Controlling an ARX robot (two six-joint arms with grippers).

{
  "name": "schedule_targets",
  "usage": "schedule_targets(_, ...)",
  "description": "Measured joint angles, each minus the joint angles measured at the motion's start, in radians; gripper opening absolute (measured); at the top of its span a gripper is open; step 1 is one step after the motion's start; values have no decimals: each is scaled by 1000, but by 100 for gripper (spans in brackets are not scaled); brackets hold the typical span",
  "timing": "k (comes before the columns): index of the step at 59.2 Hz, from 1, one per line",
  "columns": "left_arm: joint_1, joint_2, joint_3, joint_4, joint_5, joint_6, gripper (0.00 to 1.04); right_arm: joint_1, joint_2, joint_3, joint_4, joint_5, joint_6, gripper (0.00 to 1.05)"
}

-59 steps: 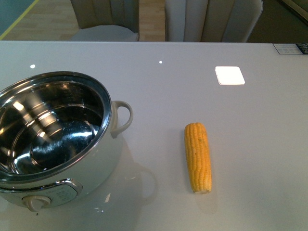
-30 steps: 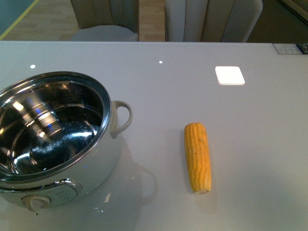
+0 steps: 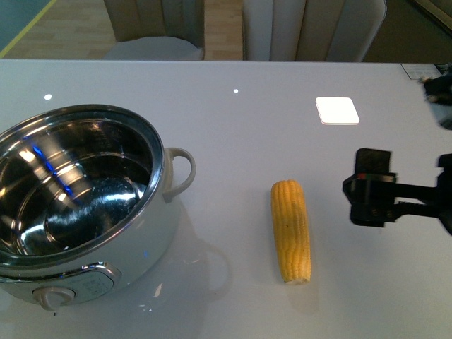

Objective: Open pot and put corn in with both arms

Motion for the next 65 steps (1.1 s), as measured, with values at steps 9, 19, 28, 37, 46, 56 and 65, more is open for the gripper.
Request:
schedule_targets(9,0,0,0,0,0,0,98,23,130,92,-8,3,7,96)
schedule_targets(19,0,0,0,0,0,0,98,47,244,200,-34,10,6,96)
schedule_targets(28,0,0,0,0,0,0,98,77,381,319,-79,35,5,96)
schedule_targets(37,0,0,0,0,0,0,98,98,464,373,-100,55,6,96)
schedule_targets(46,0,0,0,0,0,0,98,117,490,396,-126,63,11,85)
schedule_targets(56,0,0,0,0,0,0,98,129,470,386,-138,58,33,59)
schedule_targets(65,0,0,0,0,0,0,98,114,354,333,-142,14,76,37)
